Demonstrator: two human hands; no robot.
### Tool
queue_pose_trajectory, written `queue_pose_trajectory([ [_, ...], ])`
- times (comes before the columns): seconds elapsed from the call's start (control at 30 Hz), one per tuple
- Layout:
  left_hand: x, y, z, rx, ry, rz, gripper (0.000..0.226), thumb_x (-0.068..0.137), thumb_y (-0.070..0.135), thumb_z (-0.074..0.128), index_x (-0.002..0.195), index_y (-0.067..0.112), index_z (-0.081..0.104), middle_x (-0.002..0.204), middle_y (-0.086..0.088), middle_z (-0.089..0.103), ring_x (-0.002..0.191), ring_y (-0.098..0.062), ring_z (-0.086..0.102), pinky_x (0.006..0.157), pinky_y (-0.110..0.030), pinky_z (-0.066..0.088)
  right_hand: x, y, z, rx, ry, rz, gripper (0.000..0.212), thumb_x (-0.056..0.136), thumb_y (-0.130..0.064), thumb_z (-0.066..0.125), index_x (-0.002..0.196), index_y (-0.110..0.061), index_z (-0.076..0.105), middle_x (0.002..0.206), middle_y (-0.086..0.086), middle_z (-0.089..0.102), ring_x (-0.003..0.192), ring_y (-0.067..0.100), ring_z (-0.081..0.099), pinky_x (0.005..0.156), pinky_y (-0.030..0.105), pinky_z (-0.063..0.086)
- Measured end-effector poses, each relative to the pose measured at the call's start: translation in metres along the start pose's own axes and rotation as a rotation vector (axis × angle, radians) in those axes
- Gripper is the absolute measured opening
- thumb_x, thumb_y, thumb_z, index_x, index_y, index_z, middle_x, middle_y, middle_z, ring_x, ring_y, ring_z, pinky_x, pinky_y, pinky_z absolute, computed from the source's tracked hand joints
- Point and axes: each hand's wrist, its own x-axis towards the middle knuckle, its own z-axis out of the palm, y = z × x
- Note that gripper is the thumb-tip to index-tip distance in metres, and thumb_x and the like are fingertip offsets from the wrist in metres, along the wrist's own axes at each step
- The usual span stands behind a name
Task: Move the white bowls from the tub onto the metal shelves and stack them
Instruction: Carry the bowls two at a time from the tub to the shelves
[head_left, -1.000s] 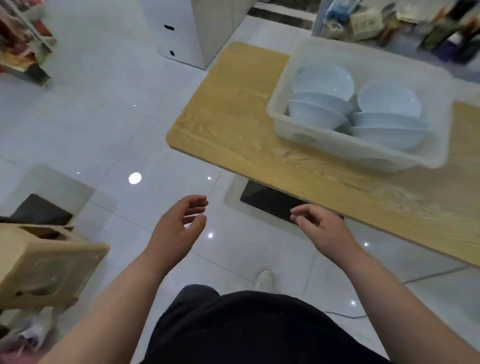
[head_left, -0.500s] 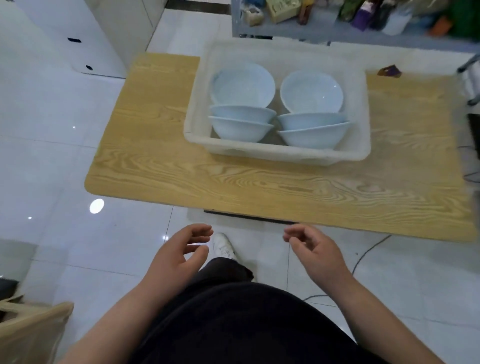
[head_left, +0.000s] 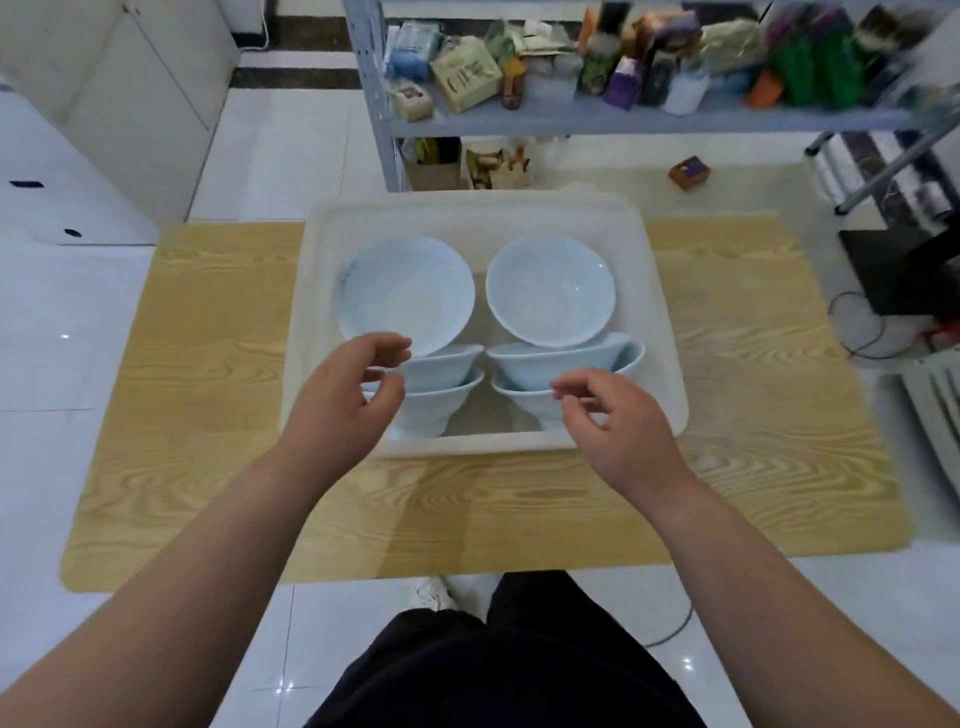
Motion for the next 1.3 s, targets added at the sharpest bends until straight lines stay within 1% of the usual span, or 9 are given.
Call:
queue_pose_trajectory([
  [0.1,0.067,-0.002,0.014,0.226,-0.102,0.035,0.029,0.09,0.017,0.057,0.118,0.022,0.061,0.107,0.01,0.065,0.101,-0.006,0.061,0.089,-0.023,0.047,0.077,0.013,-0.013,-0.171,-0.056,-0.074,0.019,0.091,-0.022,0.056,0.106,-0.024,0.066,0.101,-0.012,0.067,0.098,0.004,0.06,0.085,0.022,0.048],
  [0.27,0.141,-0.03,0.054,0.544,-0.375,-0.138,0.035,0.089,0.02,0.061,0.124,0.021,0.061,0.123,0.002,0.063,0.113,-0.021,0.059,0.098,-0.032,0.045,0.183,0.041,0.002,-0.735,-0.601,0.085,0.042,0.088,-0.042,0.056,0.126,-0.024,0.057,0.12,-0.001,0.061,0.107,0.022,0.057,0.089,0.037,0.049],
  [0.47,0.163,-0.054,0.076,1.011,-0.794,-0.225,0.046,0.087,0.029,0.061,0.132,0.022,0.05,0.12,-0.002,0.058,0.107,-0.025,0.058,0.089,-0.035,0.048,0.219,0.072,0.036,-1.021,-1.035,0.112,0.042,0.08,-0.043,0.073,0.111,-0.018,0.061,0.098,-0.001,0.062,0.09,0.023,0.061,0.083,0.037,0.051],
  [0.6,0.171,-0.044,0.086,1.066,-0.787,-0.236,0.024,0.101,0.019,0.04,0.113,0.01,0.059,0.115,-0.011,0.056,0.104,-0.027,0.054,0.089,-0.036,0.043,0.218,0.076,0.033,-1.061,-0.949,-0.037,0.024,0.085,-0.024,0.061,0.109,-0.018,0.062,0.099,0.0,0.062,0.089,0.023,0.06,0.067,0.034,0.045],
  [0.7,0.161,-0.043,0.078,1.11,-0.78,-0.076,0.028,0.103,0.023,0.032,0.09,0.012,0.054,0.103,-0.007,0.052,0.092,-0.023,0.046,0.082,-0.036,0.04,0.211,0.074,0.024,-1.058,-0.907,-0.064,0.022,0.087,-0.017,0.051,0.107,-0.018,0.061,0.1,0.001,0.062,0.091,0.024,0.059,0.07,0.035,0.048],
  [0.87,0.146,-0.039,0.042,1.071,-0.554,-0.009,0.033,0.094,0.01,0.044,0.126,0.018,0.049,0.114,-0.005,0.061,0.102,-0.025,0.06,0.08,-0.033,0.047,0.198,0.061,0.002,-0.967,-0.665,-0.124,0.023,0.096,-0.016,0.042,0.111,-0.018,0.058,0.11,0.003,0.062,0.1,0.028,0.058,0.075,0.033,0.042],
  [1.07,0.137,-0.016,0.006,1.069,-0.416,0.068,0.034,0.092,0.005,0.04,0.119,0.022,0.051,0.105,0.001,0.063,0.093,-0.022,0.062,0.066,-0.032,0.045,0.186,0.037,-0.015,-0.798,-0.363,-0.05,0.019,0.093,-0.007,0.043,0.101,-0.02,0.055,0.109,0.009,0.061,0.098,0.031,0.058,0.075,0.036,0.044],
  [1.2,0.106,0.008,-0.023,1.062,-0.236,0.144,0.042,0.085,-0.001,0.042,0.116,0.025,0.054,0.093,0.004,0.064,0.078,-0.02,0.061,0.055,-0.03,0.042,0.15,0.009,-0.027,-0.758,-0.132,-0.272,0.018,0.091,-0.004,0.046,0.089,-0.022,0.049,0.082,-0.002,0.05,0.084,0.029,0.054,0.063,0.033,0.031],
  [1.3,0.06,0.019,-0.053,1.055,-0.074,0.201,0.043,0.078,-0.003,0.048,0.11,0.024,0.058,0.083,0.003,0.065,0.069,-0.024,0.061,0.047,-0.027,0.035,0.123,-0.013,-0.032,-0.654,-0.014,-0.44,0.021,0.088,-0.001,0.047,0.098,-0.014,0.061,0.082,0.001,0.06,0.078,0.025,0.053,0.064,0.03,0.032],
])
